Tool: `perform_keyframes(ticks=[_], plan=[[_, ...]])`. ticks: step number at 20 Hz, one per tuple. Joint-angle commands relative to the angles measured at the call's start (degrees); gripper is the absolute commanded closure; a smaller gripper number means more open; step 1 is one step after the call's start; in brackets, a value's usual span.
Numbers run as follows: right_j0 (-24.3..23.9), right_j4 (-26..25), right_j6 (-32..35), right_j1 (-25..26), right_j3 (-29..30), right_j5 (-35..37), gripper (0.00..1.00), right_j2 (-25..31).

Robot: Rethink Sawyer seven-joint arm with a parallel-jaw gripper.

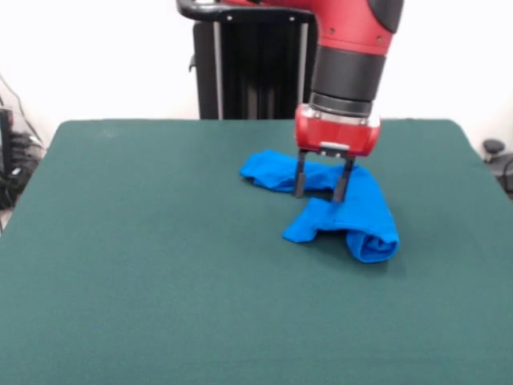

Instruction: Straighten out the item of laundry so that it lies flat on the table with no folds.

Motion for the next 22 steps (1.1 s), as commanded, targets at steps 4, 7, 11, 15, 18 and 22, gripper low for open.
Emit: perform_keyframes(ticks=[4,7,11,15,18,22], plan=[[-3.7,-4.3,10.1,4.2,1.2,-4.8,0.0,5.0],[-2.4,-3.9,11.6,5.4,1.1,-7.5,0.0,3.7],[-2.4,-4.2,13.0,6.6,1.6,-11.6,0.0,3.9],[-4.5,-5.4,13.1,7.1,1.6,-13.0,0.0,7.1],[-5.4,-5.7,13.3,7.0,2.0,-12.7,0.0,8.8],[-4.4,-4.6,13.6,6.5,2.8,-11.8,0.0,8.2]])
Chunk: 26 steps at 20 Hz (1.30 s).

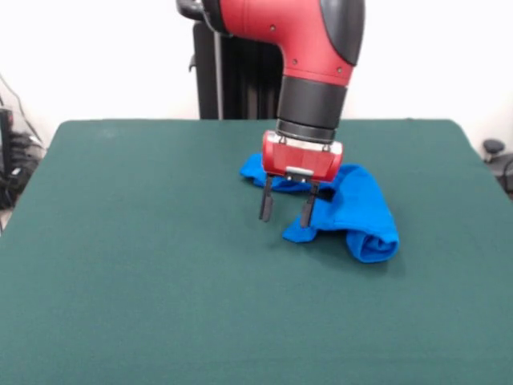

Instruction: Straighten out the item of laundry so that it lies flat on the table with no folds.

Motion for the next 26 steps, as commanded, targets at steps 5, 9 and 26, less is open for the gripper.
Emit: perform_keyframes(ticks=[5,9,26], plan=[[-1.1,-1.6,13.2,1.6,2.6,-0.5,0.0,7.5],[-0.6,-0.6,13.2,1.8,2.4,0.7,0.0,6.9],[-5.4,-4.1,11.3,3.6,3.0,3.9,0.0,12.5]])
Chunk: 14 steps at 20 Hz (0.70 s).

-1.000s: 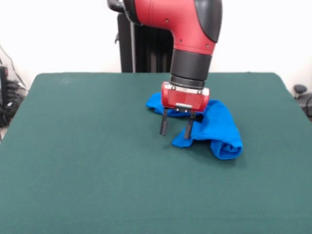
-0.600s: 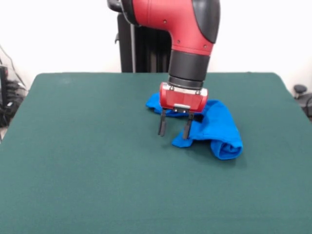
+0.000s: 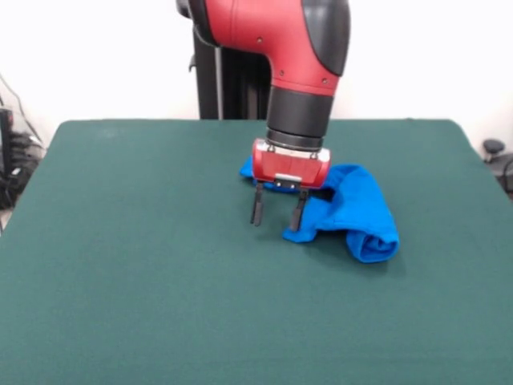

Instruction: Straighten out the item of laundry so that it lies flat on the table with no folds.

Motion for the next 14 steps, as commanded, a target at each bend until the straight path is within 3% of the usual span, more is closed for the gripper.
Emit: perform_keyframes(ticks=[1,14], plan=[[-2.6,-3.0,11.3,2.3,3.0,4.0,0.0,11.7],[-2.6,-1.7,11.6,1.7,4.0,7.7,0.0,13.6]])
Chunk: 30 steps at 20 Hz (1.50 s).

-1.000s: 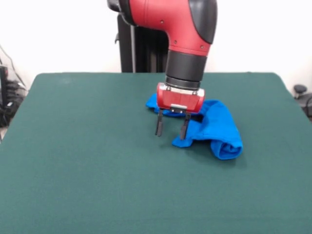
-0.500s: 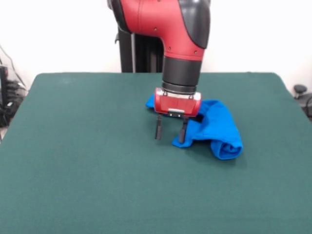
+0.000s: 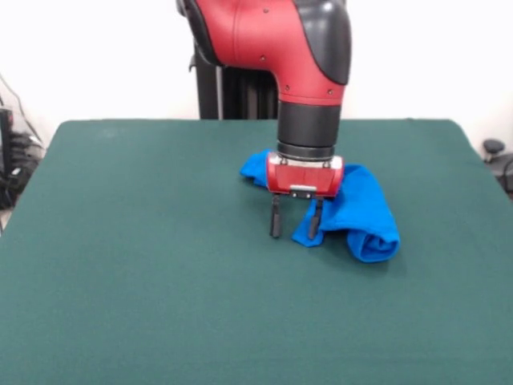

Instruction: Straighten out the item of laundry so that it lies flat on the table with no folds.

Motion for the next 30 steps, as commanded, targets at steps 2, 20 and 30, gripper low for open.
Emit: perform_keyframes(ticks=[2,20,30], plan=[[1.5,1.2,11.3,0.7,3.6,8.8,0.0,7.3],[12.1,11.5,14.5,-2.8,5.8,5.6,1.0,-3.3],[18.2,14.2,12.9,-17.5,9.8,19.3,1.0,-14.0]])
